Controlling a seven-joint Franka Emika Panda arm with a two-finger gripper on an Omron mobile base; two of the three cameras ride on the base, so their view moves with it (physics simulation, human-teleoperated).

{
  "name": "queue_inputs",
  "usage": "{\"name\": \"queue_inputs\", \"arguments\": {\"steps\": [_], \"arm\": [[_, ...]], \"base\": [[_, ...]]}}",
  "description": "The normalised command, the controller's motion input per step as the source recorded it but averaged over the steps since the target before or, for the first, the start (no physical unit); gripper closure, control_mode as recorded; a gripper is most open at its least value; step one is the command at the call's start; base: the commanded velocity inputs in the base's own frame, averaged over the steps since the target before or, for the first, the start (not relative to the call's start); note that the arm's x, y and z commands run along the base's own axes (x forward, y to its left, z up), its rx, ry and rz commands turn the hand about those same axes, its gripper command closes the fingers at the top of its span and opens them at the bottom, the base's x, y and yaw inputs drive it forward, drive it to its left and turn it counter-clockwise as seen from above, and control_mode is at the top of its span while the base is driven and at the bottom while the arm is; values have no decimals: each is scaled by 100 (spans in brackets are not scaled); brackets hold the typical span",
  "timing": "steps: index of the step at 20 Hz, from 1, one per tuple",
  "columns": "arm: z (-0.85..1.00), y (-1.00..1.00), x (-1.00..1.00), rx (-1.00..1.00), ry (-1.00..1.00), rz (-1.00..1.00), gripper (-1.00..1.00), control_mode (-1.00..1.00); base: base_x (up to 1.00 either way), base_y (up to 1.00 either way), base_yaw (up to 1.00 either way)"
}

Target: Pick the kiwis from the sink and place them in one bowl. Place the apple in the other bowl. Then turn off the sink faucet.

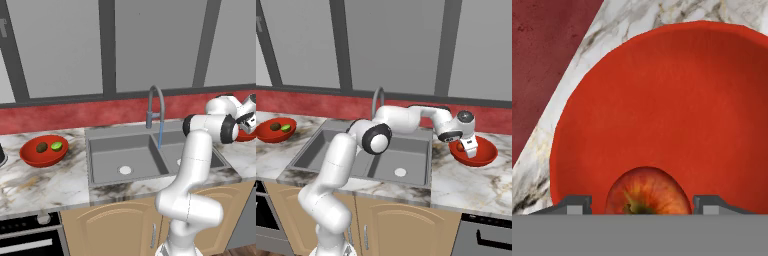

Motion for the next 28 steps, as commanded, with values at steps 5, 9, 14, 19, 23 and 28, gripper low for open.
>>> {"name": "queue_inputs", "arguments": {"steps": [5,9,14,19,23,28], "arm": [[-3,-16,12,0,-3,-3,-100,-100],[41,-3,-5,2,-15,1,-100,-100],[22,47,-14,0,-34,18,-100,-100],[-4,95,0,0,-35,25,-100,-100],[27,63,0,0,-22,16,-100,-100],[46,43,2,0,-5,23,-100,-100]], "base": [[0,0,0],[0,0,0],[0,0,0],[0,0,0],[0,0,0],[0,0,0]]}}
